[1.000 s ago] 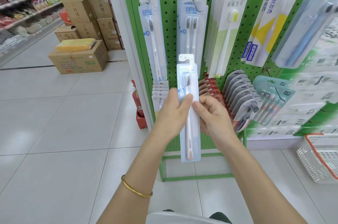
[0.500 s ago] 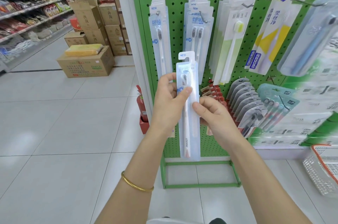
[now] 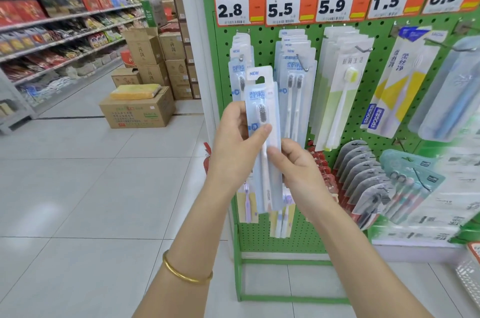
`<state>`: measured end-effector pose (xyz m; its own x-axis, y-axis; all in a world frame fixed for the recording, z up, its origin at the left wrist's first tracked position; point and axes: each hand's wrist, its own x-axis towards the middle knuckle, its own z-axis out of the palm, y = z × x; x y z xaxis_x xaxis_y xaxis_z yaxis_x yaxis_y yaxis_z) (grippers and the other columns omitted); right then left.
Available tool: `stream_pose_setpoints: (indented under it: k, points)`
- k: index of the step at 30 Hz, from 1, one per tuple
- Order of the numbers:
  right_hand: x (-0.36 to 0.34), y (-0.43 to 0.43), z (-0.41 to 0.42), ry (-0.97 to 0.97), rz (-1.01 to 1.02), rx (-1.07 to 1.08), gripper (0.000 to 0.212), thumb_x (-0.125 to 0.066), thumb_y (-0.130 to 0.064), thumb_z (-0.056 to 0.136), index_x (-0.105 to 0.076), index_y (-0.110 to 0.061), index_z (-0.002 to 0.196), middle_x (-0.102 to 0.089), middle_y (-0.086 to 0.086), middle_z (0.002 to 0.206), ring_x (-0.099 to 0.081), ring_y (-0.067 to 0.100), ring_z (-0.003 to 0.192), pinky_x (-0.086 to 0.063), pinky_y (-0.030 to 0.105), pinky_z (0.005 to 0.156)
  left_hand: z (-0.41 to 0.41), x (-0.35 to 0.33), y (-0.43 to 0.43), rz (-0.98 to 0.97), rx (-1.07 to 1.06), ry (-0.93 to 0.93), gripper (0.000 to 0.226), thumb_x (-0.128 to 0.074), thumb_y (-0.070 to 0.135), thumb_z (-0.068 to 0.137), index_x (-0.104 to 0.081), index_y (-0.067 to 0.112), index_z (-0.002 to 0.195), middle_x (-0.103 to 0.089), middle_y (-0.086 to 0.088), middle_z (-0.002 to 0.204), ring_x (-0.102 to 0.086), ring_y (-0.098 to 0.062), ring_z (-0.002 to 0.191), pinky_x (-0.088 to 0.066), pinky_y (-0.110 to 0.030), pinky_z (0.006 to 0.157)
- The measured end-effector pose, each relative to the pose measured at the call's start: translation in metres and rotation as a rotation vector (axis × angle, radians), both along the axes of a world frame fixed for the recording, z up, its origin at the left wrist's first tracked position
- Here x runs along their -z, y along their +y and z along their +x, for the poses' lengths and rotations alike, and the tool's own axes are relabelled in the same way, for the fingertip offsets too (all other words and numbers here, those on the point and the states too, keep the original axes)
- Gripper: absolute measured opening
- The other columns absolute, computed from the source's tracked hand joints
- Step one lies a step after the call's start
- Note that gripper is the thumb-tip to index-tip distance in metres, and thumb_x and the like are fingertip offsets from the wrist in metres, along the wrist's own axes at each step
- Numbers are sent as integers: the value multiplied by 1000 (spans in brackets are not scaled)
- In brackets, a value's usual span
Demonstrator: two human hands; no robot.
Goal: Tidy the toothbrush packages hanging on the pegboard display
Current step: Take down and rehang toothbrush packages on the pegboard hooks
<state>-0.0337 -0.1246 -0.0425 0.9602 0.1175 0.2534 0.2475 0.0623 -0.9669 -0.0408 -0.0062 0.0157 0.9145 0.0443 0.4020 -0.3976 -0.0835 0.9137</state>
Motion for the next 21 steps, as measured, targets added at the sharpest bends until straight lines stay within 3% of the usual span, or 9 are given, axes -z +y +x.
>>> stream_pose_setpoints:
  k: [3, 7, 13, 18, 21]
  points:
    - [-15, 11, 14, -39, 1, 1, 43, -55, -33, 92, -41, 5, 79, -34, 7, 74, -29, 22, 69, -26, 32, 62, 13, -12, 8, 74, -82, -60, 25, -61, 4, 88, -53, 21, 103, -64, 4, 98, -62, -10, 89, -50, -20, 77]
    - [-27, 25, 32, -39, 2, 8, 64, -55, -47, 83, -44, 14, 97, -46, 24, 80, -39, 19, 77, -33, 36, 71, 32, -19, 17, 128, -164, -53, 22, -61, 9, 88, -55, 18, 107, -61, 10, 88, -55, -1, 73, -42, -9, 62]
    - [-21, 29, 51, -42, -18, 7, 42, -54, -34, 94, -43, 4, 80, -35, 5, 72, -34, 17, 65, -28, 29, 62, 47, -21, 23, 184, -139, -48, 22, -61, 8, 89, -55, 21, 105, -58, 15, 84, -52, 7, 68, -40, -7, 60]
    - [-16, 25, 62, -24, -83, -12, 31, -52, -26, 97, -41, -17, 69, -34, -13, 61, -34, 4, 57, -28, 23, 58, 53, -17, 30, 197, -98, -32, 24, -61, 8, 89, -56, 27, 102, -59, 16, 86, -56, -1, 78, -46, -13, 67]
    - [-12, 25, 64, -25, -96, -63, 35, -53, -36, 95, -54, -1, 87, -46, 1, 75, -45, 13, 72, -37, 31, 71, 58, -14, 34, 209, -62, 8, 25, -60, 9, 89, -55, 30, 100, -60, 13, 91, -59, -12, 88, -50, -26, 76]
